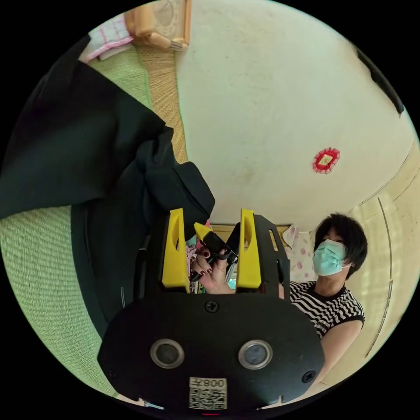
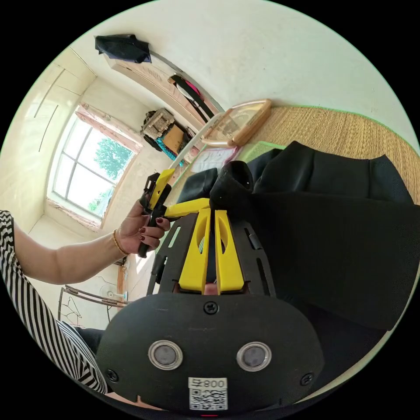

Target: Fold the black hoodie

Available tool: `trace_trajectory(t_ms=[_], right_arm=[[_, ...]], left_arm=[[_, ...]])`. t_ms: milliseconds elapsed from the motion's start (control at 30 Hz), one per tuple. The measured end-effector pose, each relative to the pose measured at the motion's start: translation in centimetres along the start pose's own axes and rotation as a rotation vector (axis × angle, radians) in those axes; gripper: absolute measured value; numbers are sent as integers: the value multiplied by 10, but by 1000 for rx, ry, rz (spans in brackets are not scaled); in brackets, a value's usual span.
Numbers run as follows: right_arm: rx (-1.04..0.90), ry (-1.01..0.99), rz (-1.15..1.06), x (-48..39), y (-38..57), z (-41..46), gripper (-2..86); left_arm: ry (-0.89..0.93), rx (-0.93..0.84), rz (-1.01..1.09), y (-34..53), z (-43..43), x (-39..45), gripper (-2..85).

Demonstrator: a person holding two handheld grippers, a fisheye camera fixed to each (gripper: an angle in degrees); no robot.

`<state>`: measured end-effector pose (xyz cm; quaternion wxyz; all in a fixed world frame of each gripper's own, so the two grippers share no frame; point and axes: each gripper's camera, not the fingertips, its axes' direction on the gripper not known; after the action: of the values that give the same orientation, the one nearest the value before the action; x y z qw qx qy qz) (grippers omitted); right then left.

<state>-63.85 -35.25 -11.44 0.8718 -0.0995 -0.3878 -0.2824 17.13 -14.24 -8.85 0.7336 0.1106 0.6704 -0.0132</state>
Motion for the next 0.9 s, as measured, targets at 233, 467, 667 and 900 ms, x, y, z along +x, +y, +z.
trace_trajectory(t_ms=[233, 467, 667, 900], right_arm=[[-167, 43, -75, -44, -62, 87, 35], [-313, 135, -134, -85, -102, 144, 59], [-354, 80, -102, -100, -121, 169, 56], [-237, 46, 11, -98, -132, 128, 31]], left_arm=[[-39, 47, -23, 5, -43, -30, 186], [-298, -45, 61, -9, -45, -17, 178], [-519, -40, 247, -2, -32, 18, 144], [-671, -213, 115, -1, -6, -29, 102]])
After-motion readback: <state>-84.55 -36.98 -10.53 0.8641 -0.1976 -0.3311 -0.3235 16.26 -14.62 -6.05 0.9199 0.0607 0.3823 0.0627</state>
